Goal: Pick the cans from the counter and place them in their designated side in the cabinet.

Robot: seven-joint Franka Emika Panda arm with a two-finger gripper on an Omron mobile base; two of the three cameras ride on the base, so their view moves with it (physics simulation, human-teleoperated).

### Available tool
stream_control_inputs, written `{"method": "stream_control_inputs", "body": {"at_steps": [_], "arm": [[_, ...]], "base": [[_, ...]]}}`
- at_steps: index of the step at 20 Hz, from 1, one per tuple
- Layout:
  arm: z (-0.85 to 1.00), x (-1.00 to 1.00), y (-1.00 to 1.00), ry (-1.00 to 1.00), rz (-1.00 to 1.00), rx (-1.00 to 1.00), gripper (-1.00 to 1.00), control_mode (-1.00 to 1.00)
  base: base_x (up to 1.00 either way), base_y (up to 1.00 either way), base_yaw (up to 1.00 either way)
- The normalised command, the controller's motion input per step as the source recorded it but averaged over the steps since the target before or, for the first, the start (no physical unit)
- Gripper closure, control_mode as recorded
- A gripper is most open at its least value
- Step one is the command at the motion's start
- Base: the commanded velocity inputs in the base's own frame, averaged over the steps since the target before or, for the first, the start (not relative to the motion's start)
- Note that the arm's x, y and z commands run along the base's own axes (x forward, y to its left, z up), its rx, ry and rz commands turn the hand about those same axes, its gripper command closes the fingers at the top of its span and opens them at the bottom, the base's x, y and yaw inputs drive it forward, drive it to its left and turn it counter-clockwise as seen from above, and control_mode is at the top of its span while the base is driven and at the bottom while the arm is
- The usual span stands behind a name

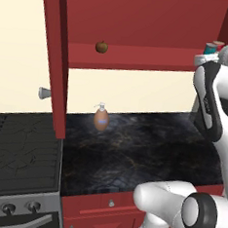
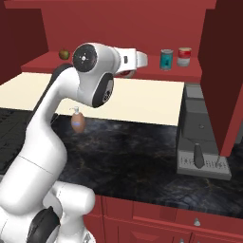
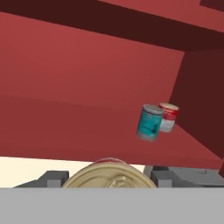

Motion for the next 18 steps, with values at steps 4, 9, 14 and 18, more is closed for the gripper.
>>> {"method": "stream_control_inputs", "body": {"at_steps": [4,9,14,18], "arm": [[0.02,0.32,-0.13,0.03,0.0,0.0,1.0,-1.0],[0.01,0.38,-0.15,0.07,0.0,0.0,1.0,-1.0],[0.02,0.36,-0.12,0.11,0.0,0.0,1.0,-1.0],[-0.01,0.27,-0.11,0.02,0.01,0.0,1.0,-1.0]], "base": [[0.0,0.0,0.0],[0.0,0.0,0.0],[0.0,0.0,0.0],[0.0,0.0,0.0]]}}
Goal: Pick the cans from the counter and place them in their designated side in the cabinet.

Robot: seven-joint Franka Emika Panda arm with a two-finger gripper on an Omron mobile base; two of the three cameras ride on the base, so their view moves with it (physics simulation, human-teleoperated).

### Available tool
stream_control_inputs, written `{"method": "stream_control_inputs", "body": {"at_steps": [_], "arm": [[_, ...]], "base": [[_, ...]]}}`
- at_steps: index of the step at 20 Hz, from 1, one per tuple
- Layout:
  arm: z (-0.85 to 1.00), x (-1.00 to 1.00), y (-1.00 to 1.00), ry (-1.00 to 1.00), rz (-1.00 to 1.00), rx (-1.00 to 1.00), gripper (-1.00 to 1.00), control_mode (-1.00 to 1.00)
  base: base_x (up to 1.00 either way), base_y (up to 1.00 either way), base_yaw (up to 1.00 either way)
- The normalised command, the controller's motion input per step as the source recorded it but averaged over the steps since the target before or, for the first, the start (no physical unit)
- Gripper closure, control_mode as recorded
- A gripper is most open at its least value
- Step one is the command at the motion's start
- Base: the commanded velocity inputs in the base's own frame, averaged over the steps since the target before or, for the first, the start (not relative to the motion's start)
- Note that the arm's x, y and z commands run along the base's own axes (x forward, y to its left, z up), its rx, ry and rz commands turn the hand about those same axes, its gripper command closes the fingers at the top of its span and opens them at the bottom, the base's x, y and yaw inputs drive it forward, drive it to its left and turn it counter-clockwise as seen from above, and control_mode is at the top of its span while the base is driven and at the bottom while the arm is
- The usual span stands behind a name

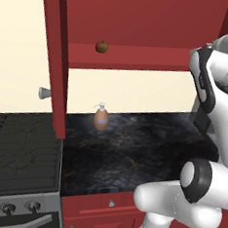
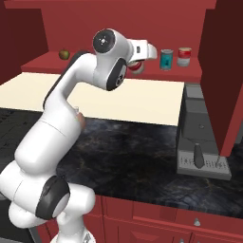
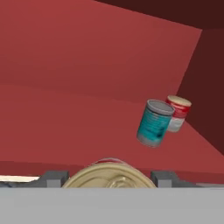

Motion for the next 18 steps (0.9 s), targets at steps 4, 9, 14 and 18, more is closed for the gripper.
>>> {"method": "stream_control_inputs", "body": {"at_steps": [4,9,14,18], "arm": [[-0.06,0.28,-0.11,0.0,0.02,0.0,1.0,-1.0],[-0.07,0.3,-0.08,0.03,0.01,0.0,1.0,-1.0],[-0.07,0.29,-0.05,0.07,0.01,0.0,1.0,-1.0],[-0.04,0.3,-0.05,0.07,0.01,0.0,1.0,-1.0]], "base": [[0.0,0.0,0.0],[0.0,0.0,0.0],[0.0,0.0,0.0],[0.0,0.0,0.0]]}}
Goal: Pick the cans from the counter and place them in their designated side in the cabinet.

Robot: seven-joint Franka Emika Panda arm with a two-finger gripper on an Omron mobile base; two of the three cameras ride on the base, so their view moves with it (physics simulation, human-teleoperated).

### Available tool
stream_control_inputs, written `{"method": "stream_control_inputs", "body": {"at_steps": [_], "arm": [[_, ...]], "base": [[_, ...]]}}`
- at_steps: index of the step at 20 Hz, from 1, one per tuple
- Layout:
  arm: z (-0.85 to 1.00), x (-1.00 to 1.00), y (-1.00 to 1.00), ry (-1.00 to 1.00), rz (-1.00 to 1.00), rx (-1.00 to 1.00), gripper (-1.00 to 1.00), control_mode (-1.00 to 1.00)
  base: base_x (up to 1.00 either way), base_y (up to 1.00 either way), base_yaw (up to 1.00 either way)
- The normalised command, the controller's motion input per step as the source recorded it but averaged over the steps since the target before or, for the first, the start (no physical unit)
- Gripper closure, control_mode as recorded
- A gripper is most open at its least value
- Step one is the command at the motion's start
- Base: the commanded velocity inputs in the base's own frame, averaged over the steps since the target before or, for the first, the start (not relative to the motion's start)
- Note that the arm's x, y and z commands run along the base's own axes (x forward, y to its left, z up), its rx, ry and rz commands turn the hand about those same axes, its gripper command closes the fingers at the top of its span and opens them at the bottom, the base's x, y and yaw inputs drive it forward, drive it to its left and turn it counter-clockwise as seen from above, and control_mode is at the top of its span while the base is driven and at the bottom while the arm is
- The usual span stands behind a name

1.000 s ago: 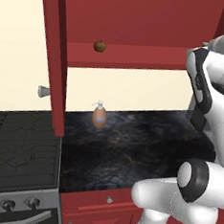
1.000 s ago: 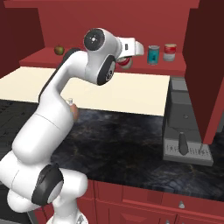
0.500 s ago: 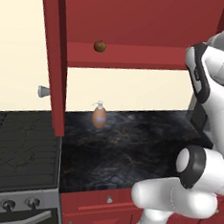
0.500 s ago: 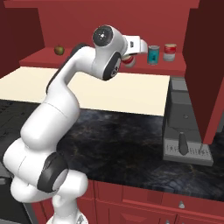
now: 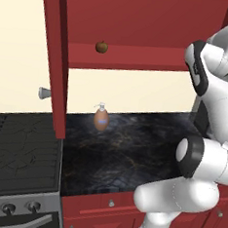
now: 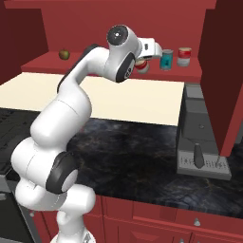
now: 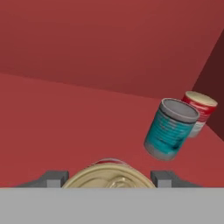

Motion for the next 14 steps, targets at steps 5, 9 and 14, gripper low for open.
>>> {"method": "stream_control_inputs", "body": {"at_steps": [5,9,14], "arm": [[-0.02,0.27,-0.07,0.03,0.01,0.0,1.0,-1.0],[-0.04,0.24,-0.09,0.02,0.01,0.0,1.0,-1.0],[-0.1,0.19,-0.08,0.0,0.02,0.0,1.0,-1.0]], "base": [[0.0,0.0,0.0],[0.0,0.0,0.0],[0.0,0.0,0.0]]}}
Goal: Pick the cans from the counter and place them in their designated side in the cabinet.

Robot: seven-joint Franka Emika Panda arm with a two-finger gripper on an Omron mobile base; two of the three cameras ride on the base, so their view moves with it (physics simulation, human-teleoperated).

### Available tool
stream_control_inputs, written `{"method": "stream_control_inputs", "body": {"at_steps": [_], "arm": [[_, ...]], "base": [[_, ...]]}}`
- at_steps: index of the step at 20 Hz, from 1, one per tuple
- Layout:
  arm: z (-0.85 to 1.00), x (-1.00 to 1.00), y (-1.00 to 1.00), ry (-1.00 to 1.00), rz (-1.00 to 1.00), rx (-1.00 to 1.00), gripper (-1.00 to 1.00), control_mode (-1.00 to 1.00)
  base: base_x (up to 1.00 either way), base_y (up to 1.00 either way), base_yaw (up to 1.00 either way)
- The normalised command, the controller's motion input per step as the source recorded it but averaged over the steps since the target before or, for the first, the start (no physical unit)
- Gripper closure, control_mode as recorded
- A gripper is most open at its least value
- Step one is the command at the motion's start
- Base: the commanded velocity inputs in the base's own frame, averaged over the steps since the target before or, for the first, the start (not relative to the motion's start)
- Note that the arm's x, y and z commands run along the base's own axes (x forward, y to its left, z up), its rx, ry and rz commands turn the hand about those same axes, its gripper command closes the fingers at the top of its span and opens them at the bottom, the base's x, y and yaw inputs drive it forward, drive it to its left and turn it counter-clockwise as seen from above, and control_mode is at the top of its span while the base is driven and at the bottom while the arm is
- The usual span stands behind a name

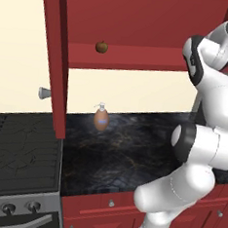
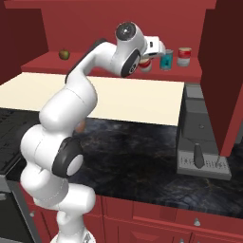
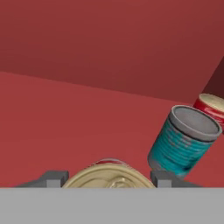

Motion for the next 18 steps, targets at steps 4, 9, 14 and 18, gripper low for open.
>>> {"method": "stream_control_inputs", "body": {"at_steps": [4,9,14,18], "arm": [[-0.11,0.15,-0.07,0.0,0.02,0.0,1.0,-1.0],[-0.09,0.15,-0.05,0.0,0.02,0.0,1.0,-1.0],[-0.16,0.16,-0.01,0.0,0.02,-0.01,1.0,-1.0],[-0.16,0.17,0.0,0.0,0.02,-0.01,-1.0,-1.0]], "base": [[0.0,0.0,0.0],[0.0,0.0,0.0],[0.0,0.0,0.0],[0.0,0.0,0.0]]}}
